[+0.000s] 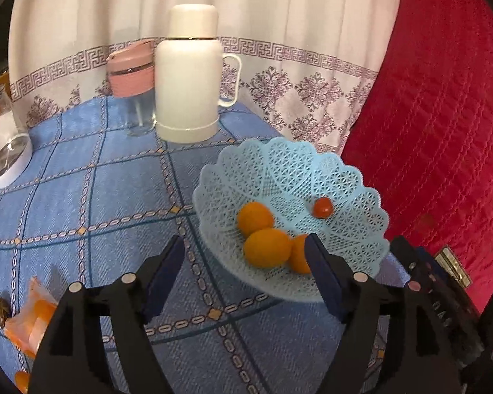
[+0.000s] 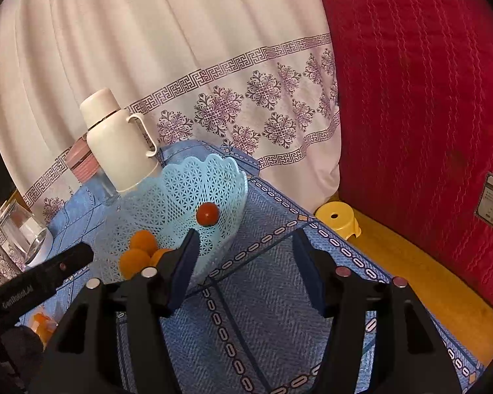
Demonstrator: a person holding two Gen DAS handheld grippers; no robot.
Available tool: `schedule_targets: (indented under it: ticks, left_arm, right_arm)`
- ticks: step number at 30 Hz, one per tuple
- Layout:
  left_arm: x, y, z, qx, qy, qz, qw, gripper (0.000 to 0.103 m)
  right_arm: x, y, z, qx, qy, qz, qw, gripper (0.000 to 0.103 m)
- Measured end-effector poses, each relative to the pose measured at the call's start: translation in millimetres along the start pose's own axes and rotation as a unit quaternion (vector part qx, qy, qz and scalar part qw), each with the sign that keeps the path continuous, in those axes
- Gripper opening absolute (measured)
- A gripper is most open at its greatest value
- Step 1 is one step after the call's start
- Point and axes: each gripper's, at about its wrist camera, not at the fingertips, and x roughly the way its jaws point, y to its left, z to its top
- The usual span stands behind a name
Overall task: Organize fruits
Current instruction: 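Lower the held orange into the basket and open the left tool, then move the left tool back over the table and grasp another orange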
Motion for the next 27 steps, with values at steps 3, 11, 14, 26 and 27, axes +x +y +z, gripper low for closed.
schedule_targets:
  ticks: [3,11,14,26,27]
  left_arm:
    - [-2,5,-3,-0.006,0.002,0.007,1.0,0.076]
    - [-15,12,-10,-0.008,-0.005,0.031,0.9995,0.085]
    - [-19,14,-13,-0.008,-0.005,0.038,0.9992,0.085]
    - [-39,33,-20,-0.025,-0.011,0.055,0.9981,0.085]
    - [-42,36,-20,-0.028,-0.012,0.058,0.9979,0.085]
  right_arm:
    - [0,0,0,-0.001,-0.003,-0.001,1.0,0.067]
    - [-3,0,-1,-0.001,-0.008,-0.001,1.0,0.067]
    - [-4,0,-1,-0.002,-0.01,-0.001,1.0,0.067]
    - [-5,1,-2,-0.003,-0.012,-0.001,1.0,0.068]
    - [-6,1,-2,-0.004,-0.012,-0.001,1.0,0.068]
